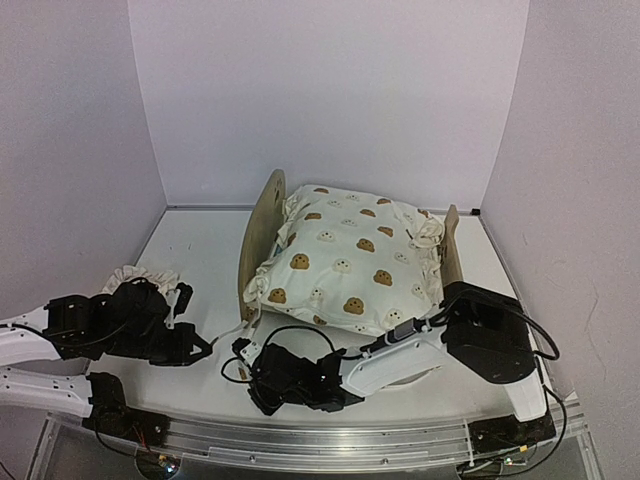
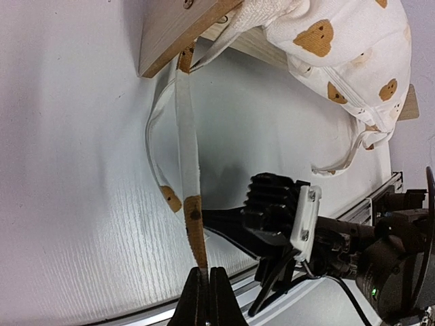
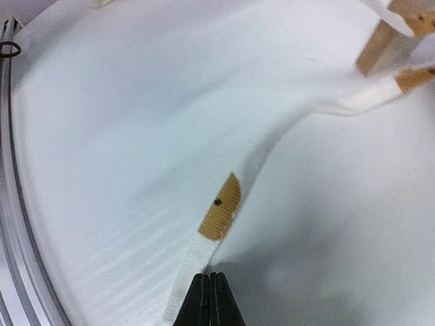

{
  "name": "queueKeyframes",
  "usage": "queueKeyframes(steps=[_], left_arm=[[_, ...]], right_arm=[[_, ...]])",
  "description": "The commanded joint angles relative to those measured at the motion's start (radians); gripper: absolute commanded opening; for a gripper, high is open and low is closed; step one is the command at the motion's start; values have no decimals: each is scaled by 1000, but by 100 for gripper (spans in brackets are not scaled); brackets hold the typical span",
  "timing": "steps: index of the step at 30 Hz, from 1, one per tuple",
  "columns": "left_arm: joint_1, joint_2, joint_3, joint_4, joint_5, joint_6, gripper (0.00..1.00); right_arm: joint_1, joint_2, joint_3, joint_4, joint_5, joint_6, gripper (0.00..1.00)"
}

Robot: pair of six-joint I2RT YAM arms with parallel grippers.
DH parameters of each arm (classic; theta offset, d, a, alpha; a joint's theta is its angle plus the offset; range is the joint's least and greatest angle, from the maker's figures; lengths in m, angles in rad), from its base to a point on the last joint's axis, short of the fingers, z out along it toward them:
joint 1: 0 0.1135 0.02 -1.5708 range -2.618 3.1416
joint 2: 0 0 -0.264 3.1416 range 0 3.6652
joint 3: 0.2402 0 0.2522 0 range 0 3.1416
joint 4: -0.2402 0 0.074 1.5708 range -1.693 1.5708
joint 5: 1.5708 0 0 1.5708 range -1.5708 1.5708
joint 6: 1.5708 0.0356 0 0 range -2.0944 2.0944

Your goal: Set up the pet bed

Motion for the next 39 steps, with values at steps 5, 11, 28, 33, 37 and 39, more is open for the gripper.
queueKeyframes(steps=[5,11,28,33,37,39], left_arm=[[-5,-24,55,-16,-23,14,0],[-5,-30,59,-25,-36,13,0],[-4,45,66,46,-33,24,0],[-5,96,64,80,-10,40,0],[-5,119,55,110,-1,43,0],[-5,126,51,118,4,41,0]], right_arm=[[2,172,169,-33,-118,7,1],[2,313,361,12,-190,-15,1],[2,-86,-21,65,-44,-92,29],[-1,-202,-117,65,96,-75,41],[-7,-200,-105,66,164,-64,47],[-21,-189,-90,67,220,-41,47]])
